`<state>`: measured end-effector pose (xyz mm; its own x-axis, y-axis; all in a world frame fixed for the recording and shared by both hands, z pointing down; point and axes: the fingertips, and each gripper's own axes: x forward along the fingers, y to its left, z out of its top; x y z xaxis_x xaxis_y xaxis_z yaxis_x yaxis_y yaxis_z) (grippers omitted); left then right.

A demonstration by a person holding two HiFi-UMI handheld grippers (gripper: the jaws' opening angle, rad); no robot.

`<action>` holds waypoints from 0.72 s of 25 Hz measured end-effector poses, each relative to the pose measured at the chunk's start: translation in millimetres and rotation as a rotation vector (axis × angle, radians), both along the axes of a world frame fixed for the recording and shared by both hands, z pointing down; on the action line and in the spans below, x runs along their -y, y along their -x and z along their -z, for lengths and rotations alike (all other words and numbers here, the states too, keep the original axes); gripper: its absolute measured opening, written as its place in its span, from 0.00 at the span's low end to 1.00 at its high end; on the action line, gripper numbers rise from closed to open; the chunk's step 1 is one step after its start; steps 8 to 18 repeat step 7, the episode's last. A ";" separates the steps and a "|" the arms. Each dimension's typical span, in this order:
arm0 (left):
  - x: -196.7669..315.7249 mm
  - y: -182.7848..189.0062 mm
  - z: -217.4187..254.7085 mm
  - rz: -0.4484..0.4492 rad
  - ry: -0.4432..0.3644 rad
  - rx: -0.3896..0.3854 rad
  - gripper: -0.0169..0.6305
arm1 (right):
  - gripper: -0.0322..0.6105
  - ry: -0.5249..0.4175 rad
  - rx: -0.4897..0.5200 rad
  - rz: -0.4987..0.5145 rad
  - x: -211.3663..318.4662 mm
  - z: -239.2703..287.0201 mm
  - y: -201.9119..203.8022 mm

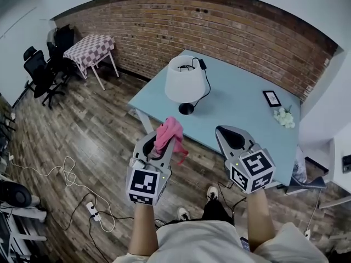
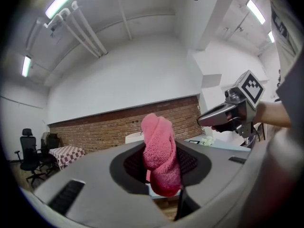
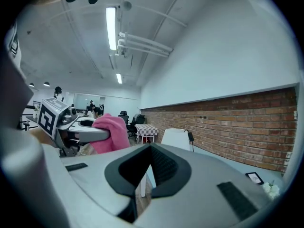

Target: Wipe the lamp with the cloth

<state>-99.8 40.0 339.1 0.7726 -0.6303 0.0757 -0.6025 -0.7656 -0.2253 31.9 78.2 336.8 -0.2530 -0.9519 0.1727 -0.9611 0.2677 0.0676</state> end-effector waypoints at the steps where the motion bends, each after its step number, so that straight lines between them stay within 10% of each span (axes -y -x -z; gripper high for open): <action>1: -0.2 -0.2 -1.4 -0.001 0.002 -0.001 0.25 | 0.07 0.003 -0.003 0.001 -1.0 -1.5 0.1; 18: 0.5 -3.1 -2.5 -0.008 -0.010 -0.011 0.25 | 0.07 0.036 -0.032 0.036 -5.9 -10.2 5.2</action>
